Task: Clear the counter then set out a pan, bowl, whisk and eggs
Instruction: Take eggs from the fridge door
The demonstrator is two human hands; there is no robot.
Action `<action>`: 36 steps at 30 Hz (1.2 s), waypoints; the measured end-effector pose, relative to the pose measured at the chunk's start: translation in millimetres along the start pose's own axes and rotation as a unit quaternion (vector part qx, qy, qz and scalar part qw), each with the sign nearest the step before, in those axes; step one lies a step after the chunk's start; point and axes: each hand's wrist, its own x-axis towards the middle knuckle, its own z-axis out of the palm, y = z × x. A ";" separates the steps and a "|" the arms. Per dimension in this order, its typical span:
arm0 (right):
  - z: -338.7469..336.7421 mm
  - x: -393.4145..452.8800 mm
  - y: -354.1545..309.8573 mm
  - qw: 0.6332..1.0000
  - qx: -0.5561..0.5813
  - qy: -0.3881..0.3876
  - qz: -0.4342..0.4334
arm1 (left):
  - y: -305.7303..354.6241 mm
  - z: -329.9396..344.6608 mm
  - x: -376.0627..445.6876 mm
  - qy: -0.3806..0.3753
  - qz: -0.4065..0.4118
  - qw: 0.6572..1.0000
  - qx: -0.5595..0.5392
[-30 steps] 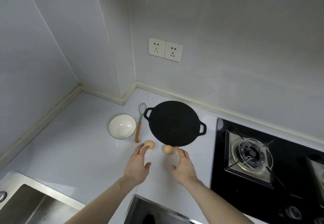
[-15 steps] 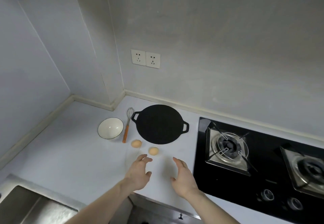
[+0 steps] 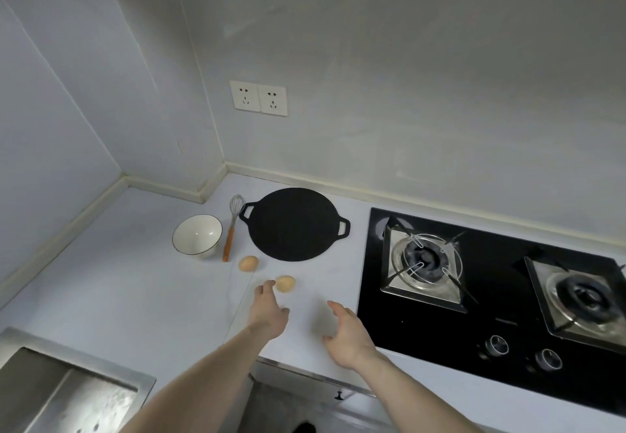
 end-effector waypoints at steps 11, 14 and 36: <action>2.8 71.9 -20.6 0.999 0.035 -0.001 0.024 | 0.9 12.5 83.6 0.041 0.119 0.985 0.116; -0.4 83.1 -23.9 0.999 0.037 0.004 0.024 | -0.2 -1.2 99.3 0.057 0.117 0.983 0.128; 12.2 100.6 -38.1 0.999 0.031 -0.007 0.014 | -15.6 -5.8 106.2 0.051 0.152 0.979 0.126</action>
